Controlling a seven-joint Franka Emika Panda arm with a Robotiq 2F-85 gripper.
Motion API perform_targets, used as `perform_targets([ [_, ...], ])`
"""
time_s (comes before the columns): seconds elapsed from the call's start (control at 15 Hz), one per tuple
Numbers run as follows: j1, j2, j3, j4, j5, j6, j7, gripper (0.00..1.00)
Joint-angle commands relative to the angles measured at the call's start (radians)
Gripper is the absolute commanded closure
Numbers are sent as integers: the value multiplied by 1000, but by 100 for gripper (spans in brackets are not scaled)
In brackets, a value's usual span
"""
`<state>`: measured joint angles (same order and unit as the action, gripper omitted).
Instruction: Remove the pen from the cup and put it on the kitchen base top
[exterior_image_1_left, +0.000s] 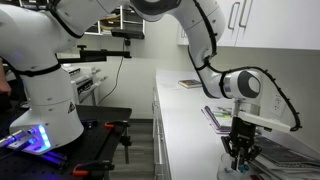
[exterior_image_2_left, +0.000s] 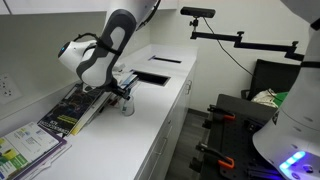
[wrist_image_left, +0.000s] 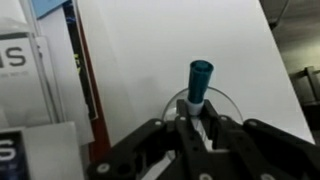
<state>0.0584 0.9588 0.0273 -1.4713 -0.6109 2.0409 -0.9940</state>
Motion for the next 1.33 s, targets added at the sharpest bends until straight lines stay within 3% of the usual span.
perform_targets([
  [0.0, 53, -80, -38, -65, -65, -23, 67, 95],
  [0.33, 45, -209, -16, -164, -31, -45, 208, 95],
  [0.6, -5, -344, 20, -341, 59, 21, 315, 95],
  [0.73, -32, -401, 43, -431, 82, 81, 331, 95],
  [0.93, -92, -438, 97, -536, 153, 244, 247, 95],
  [1.13, -131, -419, 140, -599, 244, 396, 197, 95],
  [1.27, -121, -400, 138, -628, 251, 445, 205, 95],
])
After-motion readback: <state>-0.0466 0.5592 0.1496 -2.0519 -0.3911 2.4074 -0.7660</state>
